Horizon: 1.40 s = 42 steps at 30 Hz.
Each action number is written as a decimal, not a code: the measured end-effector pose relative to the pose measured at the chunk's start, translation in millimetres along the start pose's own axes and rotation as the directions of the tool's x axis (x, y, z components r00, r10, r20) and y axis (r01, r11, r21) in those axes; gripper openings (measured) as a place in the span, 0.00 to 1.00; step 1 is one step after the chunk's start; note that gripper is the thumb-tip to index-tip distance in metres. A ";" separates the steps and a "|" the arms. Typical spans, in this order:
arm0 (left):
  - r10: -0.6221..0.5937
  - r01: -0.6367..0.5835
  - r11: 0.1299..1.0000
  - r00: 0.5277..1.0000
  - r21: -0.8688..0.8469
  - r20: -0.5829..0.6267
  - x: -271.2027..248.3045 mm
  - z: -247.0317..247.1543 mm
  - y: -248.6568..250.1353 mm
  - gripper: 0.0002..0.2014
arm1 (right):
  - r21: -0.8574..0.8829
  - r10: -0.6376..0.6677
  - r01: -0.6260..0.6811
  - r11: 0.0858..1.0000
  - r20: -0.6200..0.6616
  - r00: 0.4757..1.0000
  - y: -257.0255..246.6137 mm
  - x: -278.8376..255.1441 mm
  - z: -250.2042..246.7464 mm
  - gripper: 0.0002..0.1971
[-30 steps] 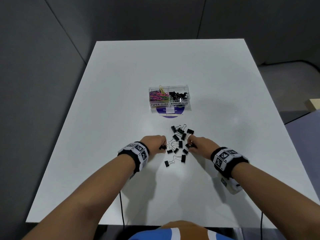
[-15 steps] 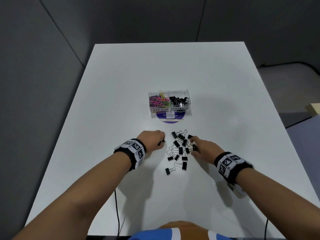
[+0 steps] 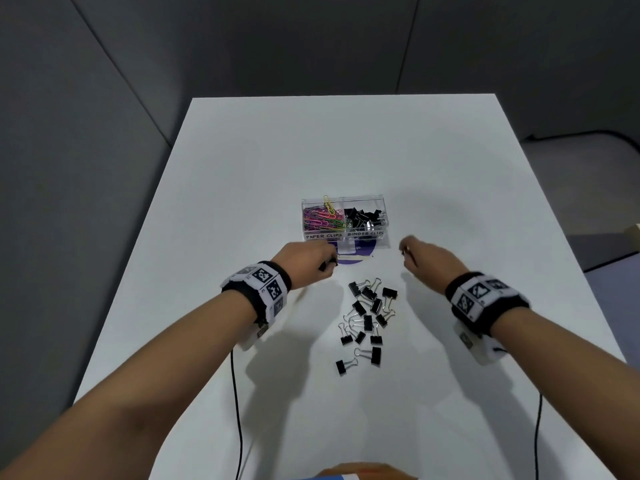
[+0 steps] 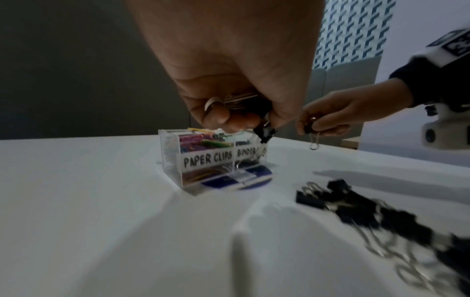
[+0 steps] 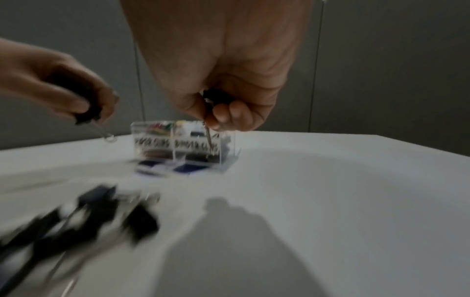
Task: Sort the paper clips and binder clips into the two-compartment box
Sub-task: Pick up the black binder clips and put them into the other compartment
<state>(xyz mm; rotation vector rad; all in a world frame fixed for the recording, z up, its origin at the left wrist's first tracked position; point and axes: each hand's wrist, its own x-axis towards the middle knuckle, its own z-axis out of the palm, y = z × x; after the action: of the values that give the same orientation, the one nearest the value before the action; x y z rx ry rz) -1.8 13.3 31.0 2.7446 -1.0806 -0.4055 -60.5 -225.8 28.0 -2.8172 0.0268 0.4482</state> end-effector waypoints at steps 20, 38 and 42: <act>-0.041 0.035 0.998 0.993 -0.052 -0.115 81.2 -53.4 -18.5 0.13 | 0.145 -0.135 0.170 0.975 -0.223 0.965 -9.4 63.4 -18.0 0.14; 0.201 -0.205 0.971 0.978 0.123 0.049 102.8 -36.6 25.9 0.17 | 0.016 -0.330 0.330 0.944 0.117 0.937 18.6 0.3 48.5 0.21; 0.294 -0.325 0.936 0.932 0.136 0.211 59.0 -2.9 45.0 0.16 | -0.065 -0.415 0.417 0.906 0.050 0.909 18.4 -6.1 53.6 0.15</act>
<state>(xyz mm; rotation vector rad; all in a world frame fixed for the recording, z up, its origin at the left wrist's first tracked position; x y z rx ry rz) 11.5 -59.7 33.8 2.6452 -1.6395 -0.5553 -83.6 -228.4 -24.0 -2.7736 -0.6001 0.4007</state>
